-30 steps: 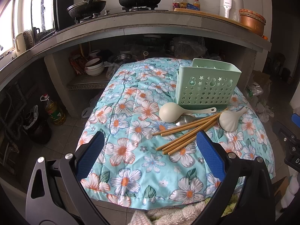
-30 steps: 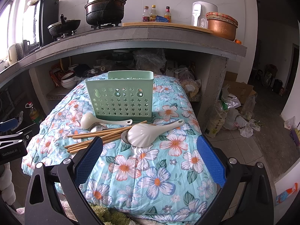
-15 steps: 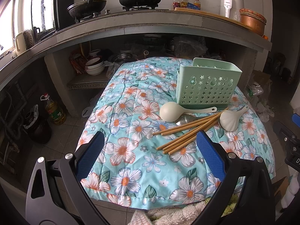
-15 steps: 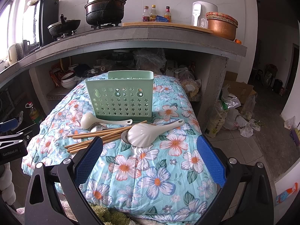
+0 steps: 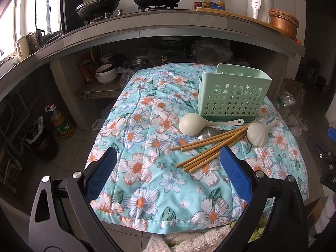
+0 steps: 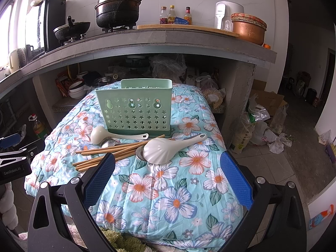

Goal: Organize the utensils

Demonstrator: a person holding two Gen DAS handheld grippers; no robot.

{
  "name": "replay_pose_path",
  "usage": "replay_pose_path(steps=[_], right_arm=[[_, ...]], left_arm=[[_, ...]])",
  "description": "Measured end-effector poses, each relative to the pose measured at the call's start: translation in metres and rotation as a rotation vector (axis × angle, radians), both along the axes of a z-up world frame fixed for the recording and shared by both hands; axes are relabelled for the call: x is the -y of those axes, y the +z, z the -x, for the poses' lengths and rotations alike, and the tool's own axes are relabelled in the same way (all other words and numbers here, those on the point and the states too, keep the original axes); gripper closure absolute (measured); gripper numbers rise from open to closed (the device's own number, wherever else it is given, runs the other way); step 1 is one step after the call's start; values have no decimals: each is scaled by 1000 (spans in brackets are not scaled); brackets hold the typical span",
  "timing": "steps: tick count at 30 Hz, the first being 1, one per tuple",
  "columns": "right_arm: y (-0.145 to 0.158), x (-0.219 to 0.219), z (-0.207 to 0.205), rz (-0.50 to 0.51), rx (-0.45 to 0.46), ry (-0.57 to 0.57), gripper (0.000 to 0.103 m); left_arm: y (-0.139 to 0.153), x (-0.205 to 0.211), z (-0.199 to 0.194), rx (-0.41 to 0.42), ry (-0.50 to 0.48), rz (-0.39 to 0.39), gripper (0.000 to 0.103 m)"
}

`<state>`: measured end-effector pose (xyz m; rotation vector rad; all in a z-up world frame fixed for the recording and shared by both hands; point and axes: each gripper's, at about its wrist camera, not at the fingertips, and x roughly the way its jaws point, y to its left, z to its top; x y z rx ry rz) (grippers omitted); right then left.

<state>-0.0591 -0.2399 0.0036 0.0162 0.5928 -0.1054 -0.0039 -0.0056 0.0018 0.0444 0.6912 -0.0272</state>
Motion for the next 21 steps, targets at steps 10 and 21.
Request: replay_pose_path(steps=[10,21], right_arm=[[0,0,0,-1,-1,1,5],[-1,1,-1,-4,-4,0,5]], left_arm=[[0,0,0,-3,0,0,8],[-4,-1,1,-6,-2,1,8]])
